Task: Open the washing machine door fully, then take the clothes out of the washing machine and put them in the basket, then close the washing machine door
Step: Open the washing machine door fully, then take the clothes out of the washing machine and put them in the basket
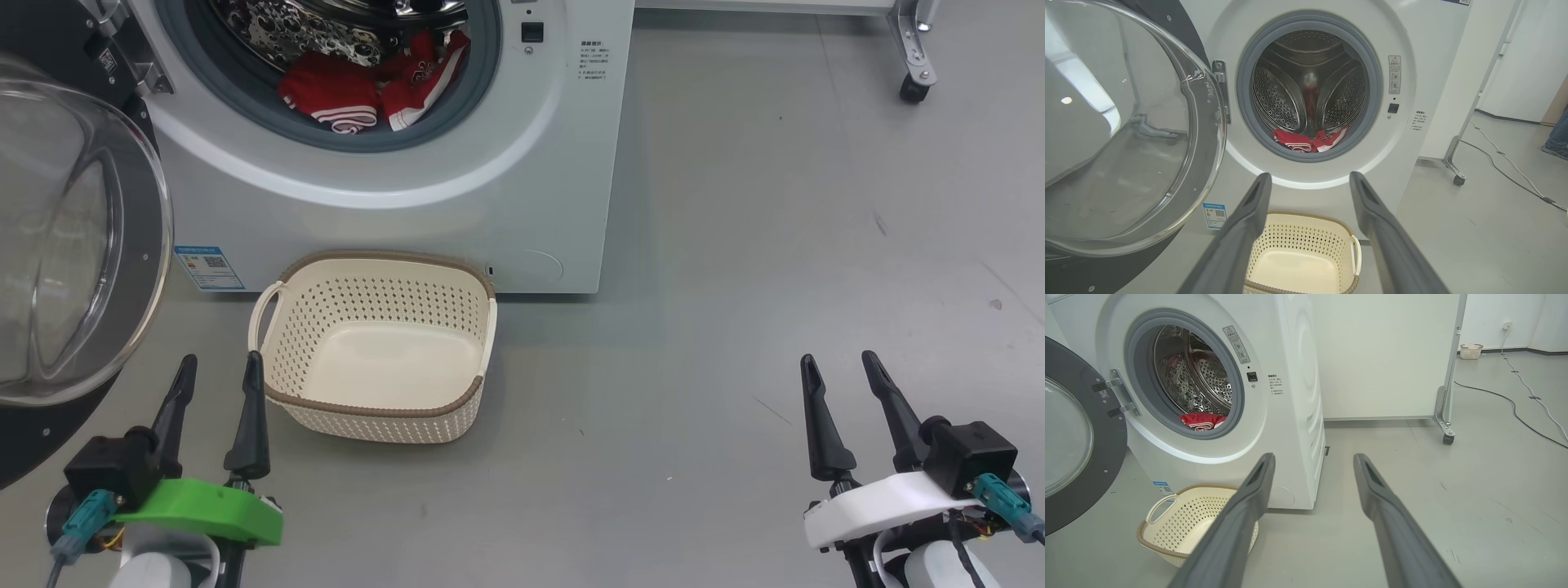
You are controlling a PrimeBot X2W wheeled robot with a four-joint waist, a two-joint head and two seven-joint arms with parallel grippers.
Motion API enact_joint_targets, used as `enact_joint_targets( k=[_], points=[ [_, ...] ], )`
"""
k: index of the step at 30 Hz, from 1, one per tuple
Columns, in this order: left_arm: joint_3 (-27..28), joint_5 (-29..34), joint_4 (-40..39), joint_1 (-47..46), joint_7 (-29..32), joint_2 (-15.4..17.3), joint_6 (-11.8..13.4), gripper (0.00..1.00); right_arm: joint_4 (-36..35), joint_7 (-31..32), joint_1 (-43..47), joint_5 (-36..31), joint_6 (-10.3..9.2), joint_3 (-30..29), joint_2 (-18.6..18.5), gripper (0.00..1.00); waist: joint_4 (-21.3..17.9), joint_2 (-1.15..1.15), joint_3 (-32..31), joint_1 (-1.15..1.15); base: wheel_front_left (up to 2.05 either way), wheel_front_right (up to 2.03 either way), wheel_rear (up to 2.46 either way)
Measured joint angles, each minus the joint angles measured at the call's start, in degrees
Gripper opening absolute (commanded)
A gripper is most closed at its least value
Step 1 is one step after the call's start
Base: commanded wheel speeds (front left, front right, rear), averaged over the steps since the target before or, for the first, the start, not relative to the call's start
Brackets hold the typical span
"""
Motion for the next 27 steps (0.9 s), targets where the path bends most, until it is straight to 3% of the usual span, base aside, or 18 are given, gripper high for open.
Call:
enact_joint_targets(
  k=[27],
  points=[
    [-1.19, -1.96, -1.24, 0.47, 0.00, 0.26, -0.24, 1.00, 0.11, -0.25, 0.00, -0.43, 0.09, 0.16, 0.10, 1.00, 0.22, 0.00, 0.02, 0.00, 0.30, -0.30, 0.00]
  ],
)
